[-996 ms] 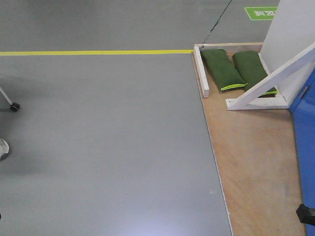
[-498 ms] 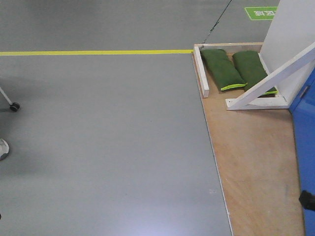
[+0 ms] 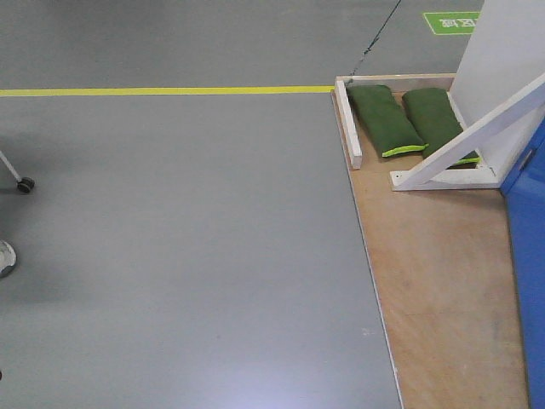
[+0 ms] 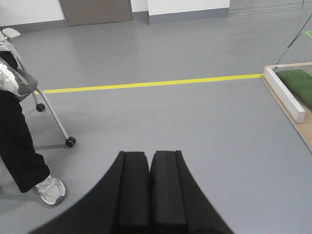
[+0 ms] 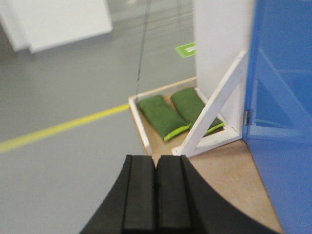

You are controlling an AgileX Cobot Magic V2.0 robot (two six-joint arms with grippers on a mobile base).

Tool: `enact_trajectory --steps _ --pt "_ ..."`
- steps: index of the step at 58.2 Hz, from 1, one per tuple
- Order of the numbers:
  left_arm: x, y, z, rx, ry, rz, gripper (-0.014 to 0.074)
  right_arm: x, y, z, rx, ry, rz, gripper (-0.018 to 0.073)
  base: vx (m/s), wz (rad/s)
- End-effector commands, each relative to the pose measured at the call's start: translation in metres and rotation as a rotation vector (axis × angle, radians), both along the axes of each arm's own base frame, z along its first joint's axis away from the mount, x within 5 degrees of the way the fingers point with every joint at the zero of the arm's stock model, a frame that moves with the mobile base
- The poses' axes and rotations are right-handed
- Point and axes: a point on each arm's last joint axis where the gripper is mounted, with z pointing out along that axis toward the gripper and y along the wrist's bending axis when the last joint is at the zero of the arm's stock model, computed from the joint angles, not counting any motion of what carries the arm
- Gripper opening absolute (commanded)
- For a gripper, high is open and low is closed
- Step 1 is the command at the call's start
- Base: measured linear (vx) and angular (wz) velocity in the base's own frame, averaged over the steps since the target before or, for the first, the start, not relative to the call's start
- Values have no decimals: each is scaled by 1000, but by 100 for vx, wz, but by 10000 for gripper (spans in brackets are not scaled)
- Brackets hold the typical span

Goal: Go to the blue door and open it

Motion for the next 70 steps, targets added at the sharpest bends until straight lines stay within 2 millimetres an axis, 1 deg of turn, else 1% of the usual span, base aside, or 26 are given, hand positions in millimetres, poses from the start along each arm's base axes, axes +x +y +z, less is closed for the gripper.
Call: enact_trajectory --steps 1,5,11,16,21,28,35,40,48,54,70 --pt "1 0 7 -1 -92 -3 70 2 -15 37 108 -196 -124 2 0 0" --pt "1 0 7 -1 -92 -3 70 0 -26 49 230 -277 -204 2 0 0" --pt "1 0 7 -1 -92 -3 70 -4 -40 71 452 -453 -307 2 0 0" --pt "1 0 7 -1 -92 -3 70 -10 -54 87 576 -589 -386 2 0 0" --pt "1 0 7 -1 -92 -3 70 -16 -68 101 624 -689 -459 2 0 0" --pt "1 0 7 -1 -92 -3 70 -26 -93 118 629 -796 -572 2 0 0" --pt "1 0 7 -1 -92 -3 70 -35 -119 129 675 -904 -663 2 0 0" --pt "1 0 7 -1 -92 -3 70 -45 -138 136 702 -988 -724 2 0 0" --pt "1 0 7 -1 -92 -3 70 -61 -166 140 729 -1086 -814 2 0 0" --pt "1 0 7 -1 -92 -3 70 -72 -186 138 723 -1118 -884 2 0 0" --pt "1 0 7 -1 -92 -3 70 -105 -244 118 744 -1160 -1070 2 0 0"
